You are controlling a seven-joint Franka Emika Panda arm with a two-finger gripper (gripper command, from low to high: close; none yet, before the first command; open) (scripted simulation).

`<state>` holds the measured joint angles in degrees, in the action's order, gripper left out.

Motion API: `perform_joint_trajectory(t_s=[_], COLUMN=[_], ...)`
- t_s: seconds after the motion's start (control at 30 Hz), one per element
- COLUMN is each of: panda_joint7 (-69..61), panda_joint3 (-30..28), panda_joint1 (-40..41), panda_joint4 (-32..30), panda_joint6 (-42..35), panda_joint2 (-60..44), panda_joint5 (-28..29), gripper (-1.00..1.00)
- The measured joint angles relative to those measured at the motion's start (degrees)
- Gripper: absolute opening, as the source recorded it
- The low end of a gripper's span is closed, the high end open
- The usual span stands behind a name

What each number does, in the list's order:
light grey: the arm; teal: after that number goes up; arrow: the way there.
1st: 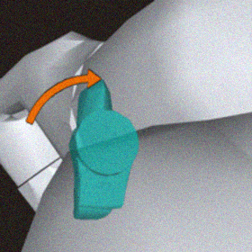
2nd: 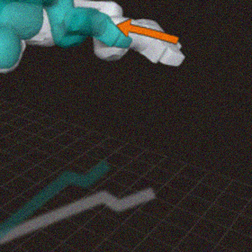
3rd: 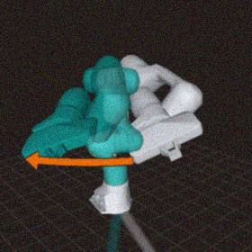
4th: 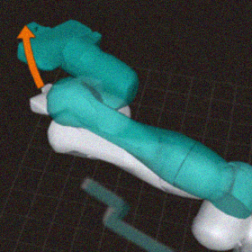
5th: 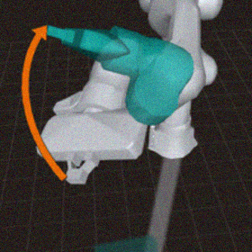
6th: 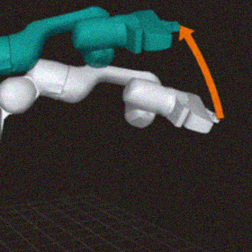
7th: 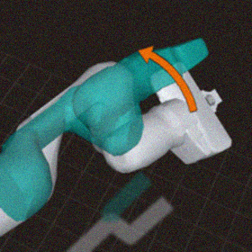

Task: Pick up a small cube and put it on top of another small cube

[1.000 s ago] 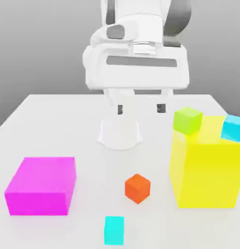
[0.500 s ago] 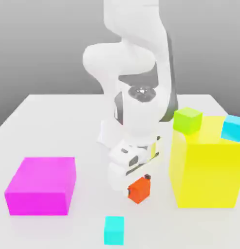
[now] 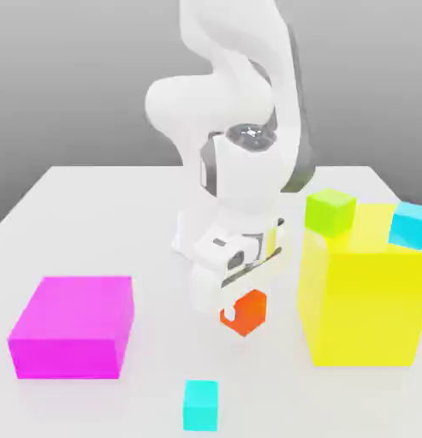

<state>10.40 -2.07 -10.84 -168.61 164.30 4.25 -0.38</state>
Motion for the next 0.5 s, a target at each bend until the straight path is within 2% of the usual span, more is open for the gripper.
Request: perform_joint_trajectory(t_s=[0.17,0.33,0.4,0.5], panda_joint7=[2.06,6.51,7.36,6.72], panda_joint3=[-1.85,-3.66,-3.91,-3.42], panda_joint1=[2.58,5.75,6.18,6.50], panda_joint4=[9.63,19.99,22.43,23.37], panda_joint6=[-6.59,-13.02,-12.82,-8.08], panda_joint2=[-3.12,-7.04,-9.64,-15.34], panda_joint5=[-2.13,-1.17,-1.16,-2.41], gripper=[-1.00,-1.00,-1.00,-1.00])
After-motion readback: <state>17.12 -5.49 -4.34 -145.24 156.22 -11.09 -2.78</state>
